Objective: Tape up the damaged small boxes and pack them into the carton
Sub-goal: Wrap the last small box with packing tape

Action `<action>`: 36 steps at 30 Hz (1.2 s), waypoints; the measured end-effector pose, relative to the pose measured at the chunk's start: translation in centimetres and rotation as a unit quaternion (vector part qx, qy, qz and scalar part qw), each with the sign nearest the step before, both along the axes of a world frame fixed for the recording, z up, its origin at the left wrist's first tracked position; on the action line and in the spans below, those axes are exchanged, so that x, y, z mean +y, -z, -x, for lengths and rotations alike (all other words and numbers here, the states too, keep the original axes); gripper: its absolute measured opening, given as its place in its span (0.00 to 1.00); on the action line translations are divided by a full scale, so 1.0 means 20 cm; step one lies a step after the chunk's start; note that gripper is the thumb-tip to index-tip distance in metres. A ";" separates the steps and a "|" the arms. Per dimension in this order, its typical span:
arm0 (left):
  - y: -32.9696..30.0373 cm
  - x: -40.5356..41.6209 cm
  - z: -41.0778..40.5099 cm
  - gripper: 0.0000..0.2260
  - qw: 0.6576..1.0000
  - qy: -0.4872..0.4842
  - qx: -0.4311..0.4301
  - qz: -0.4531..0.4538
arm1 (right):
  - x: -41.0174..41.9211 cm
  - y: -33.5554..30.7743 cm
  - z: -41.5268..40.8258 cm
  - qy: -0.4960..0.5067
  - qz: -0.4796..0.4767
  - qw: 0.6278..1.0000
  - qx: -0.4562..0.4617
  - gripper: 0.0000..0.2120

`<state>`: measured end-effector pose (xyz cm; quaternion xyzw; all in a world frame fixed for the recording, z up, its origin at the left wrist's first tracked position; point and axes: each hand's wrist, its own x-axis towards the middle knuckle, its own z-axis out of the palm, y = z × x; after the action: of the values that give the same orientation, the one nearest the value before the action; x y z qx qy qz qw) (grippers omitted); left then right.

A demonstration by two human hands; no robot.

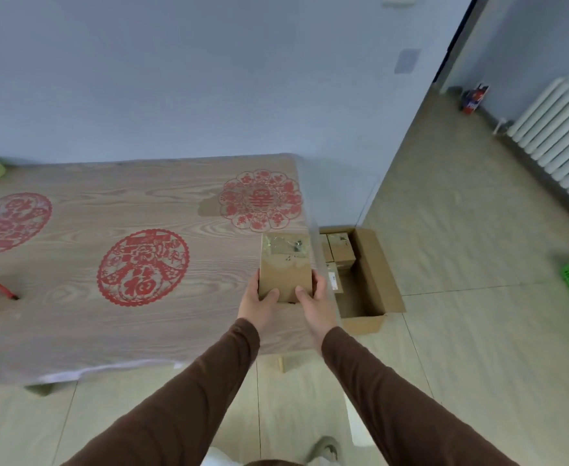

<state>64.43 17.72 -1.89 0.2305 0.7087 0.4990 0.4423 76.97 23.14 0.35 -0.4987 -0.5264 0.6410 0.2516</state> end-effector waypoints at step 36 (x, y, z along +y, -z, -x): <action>0.82 1.70 -1.30 0.20 0.981 -0.054 -0.086 0.167 | 1.73 0.89 -1.21 0.039 0.183 0.976 -0.114 0.25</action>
<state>90.33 51.77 -18.26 0.0707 0.7529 0.4149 0.5059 101.15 57.74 -17.41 -0.6264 -0.4051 0.6552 0.1193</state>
